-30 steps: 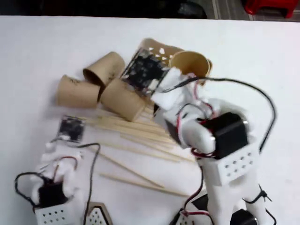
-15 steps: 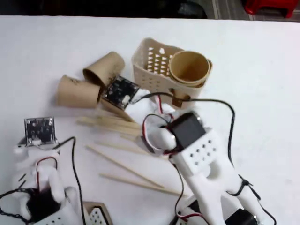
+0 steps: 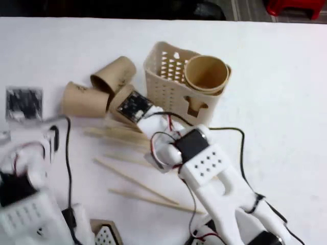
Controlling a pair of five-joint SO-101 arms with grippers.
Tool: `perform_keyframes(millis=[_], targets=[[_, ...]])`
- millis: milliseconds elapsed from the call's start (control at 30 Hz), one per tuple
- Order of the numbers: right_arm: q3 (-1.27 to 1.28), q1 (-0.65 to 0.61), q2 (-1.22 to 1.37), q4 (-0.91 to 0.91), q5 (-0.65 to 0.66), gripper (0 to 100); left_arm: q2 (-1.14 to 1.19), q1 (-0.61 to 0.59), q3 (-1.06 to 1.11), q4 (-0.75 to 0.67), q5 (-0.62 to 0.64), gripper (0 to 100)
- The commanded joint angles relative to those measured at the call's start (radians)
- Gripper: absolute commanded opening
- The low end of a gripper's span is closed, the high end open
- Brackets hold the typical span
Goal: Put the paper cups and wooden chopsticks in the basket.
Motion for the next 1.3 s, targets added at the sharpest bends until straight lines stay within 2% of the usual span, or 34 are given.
perform_keyframes(millis=[0, 267, 433, 600, 1067, 1133, 1267], targets=[[0.038, 0.077, -0.133, -0.048, -0.011, 14.9, 0.338, 0.102, -0.226, 0.005, 0.149, 28], [0.252, 0.213, -0.519, -0.153, -0.011, 14.9, 0.719, 0.354, -0.500, -0.017, 0.451, 28], [0.347, 0.295, -0.677, -0.216, -0.011, 14.9, 0.952, 0.429, -0.644, -0.091, 0.592, 28], [0.396, 0.321, -0.710, -0.259, -0.011, 14.9, 1.194, 0.466, -0.783, -0.137, 0.649, 28], [0.408, 0.320, -0.710, -0.265, -0.011, 14.9, 1.676, 0.475, -1.232, -0.135, 0.651, 27], [0.408, 0.320, -0.710, -0.265, -0.011, 14.9, 1.709, 0.476, -1.280, -0.135, 0.651, 25], [0.408, 0.320, -0.710, -0.265, -0.011, 14.9, 1.730, 0.503, -1.352, -0.132, 0.644, 13]])
